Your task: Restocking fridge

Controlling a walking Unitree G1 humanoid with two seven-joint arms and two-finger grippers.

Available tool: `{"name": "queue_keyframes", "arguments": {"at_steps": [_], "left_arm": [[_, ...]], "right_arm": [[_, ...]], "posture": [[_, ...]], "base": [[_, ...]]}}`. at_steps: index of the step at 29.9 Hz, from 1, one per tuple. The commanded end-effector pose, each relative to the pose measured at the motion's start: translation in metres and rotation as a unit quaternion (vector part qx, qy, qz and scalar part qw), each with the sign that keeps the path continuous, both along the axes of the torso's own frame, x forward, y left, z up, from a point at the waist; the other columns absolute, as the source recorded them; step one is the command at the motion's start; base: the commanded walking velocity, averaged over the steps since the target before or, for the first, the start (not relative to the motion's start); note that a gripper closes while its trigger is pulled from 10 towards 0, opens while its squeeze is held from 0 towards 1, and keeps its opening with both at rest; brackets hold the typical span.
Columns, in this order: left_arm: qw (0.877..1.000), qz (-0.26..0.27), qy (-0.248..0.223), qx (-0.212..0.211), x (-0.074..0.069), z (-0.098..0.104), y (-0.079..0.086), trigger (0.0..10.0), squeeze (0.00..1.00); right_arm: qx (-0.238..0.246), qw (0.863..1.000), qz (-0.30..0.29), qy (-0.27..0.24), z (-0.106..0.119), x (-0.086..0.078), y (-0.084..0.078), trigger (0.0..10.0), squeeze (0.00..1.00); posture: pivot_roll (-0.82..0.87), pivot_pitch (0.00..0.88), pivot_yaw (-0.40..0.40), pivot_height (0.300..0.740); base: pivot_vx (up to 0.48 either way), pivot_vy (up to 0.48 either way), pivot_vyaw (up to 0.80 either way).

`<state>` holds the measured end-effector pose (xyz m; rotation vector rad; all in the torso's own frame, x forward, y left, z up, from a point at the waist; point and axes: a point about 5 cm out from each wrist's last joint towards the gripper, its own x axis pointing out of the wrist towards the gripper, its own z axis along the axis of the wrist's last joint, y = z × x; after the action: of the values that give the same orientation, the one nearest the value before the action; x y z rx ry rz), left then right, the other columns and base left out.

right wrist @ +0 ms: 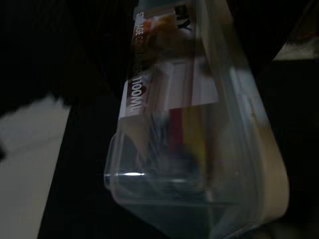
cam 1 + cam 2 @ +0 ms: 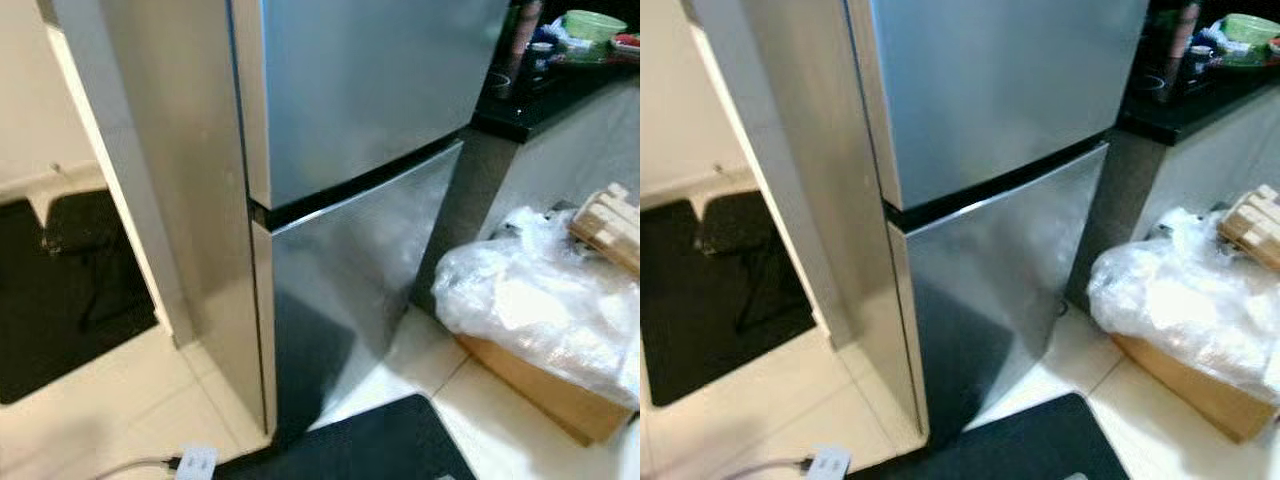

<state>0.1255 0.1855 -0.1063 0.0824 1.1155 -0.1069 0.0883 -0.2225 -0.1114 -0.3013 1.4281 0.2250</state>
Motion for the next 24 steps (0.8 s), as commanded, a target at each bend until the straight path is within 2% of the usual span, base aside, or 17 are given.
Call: {"name": "queue_keyframes", "arguments": {"at_steps": [1, 10, 14, 17, 24], "left_arm": [[1.000, -0.003, 0.006, 0.004, -0.0015, -0.0003, 0.0032, 10.0, 0.00], [1.000, -0.003, 0.003, 0.005, 0.0005, 0.0004, 0.0034, 10.0, 0.00], [1.000, -0.016, 0.003, 0.006, 0.0016, 0.0007, 0.0030, 10.0, 0.00], [1.000, 0.001, -0.002, 0.005, 0.0023, 0.0011, 0.0042, 10.0, 0.00], [1.000, 0.015, -0.011, 0.004, 0.0039, 0.0020, 0.0057, 10.0, 0.00]], "right_arm": [[0.007, 1.000, 0.005, -0.020, 0.0015, 0.0112, 0.0052, 10.0, 0.00], [0.006, 1.000, 0.008, -0.019, 0.0016, 0.0098, 0.0035, 10.0, 0.00], [0.005, 1.000, 0.011, -0.020, 0.0016, 0.0096, 0.0031, 10.0, 0.00], [0.005, 1.000, 0.012, -0.020, 0.0017, 0.0101, 0.0032, 10.0, 0.00], [0.006, 1.000, 0.012, -0.020, 0.0017, 0.0102, 0.0033, 10.0, 0.00]], "posture": [[-0.06, 0.000, -0.027, 0.740], [-0.06, 0.000, -0.030, 0.740], [-0.06, 0.000, -0.032, 0.740], [-0.06, 0.000, -0.032, 0.740], [-0.06, 0.000, -0.031, 0.740]], "base": [[0.000, 0.000, 0.00], [0.000, 0.000, 0.00], [0.000, -0.480, 0.00], [0.000, -0.480, 0.00], [0.000, 0.000, 0.00]]}}
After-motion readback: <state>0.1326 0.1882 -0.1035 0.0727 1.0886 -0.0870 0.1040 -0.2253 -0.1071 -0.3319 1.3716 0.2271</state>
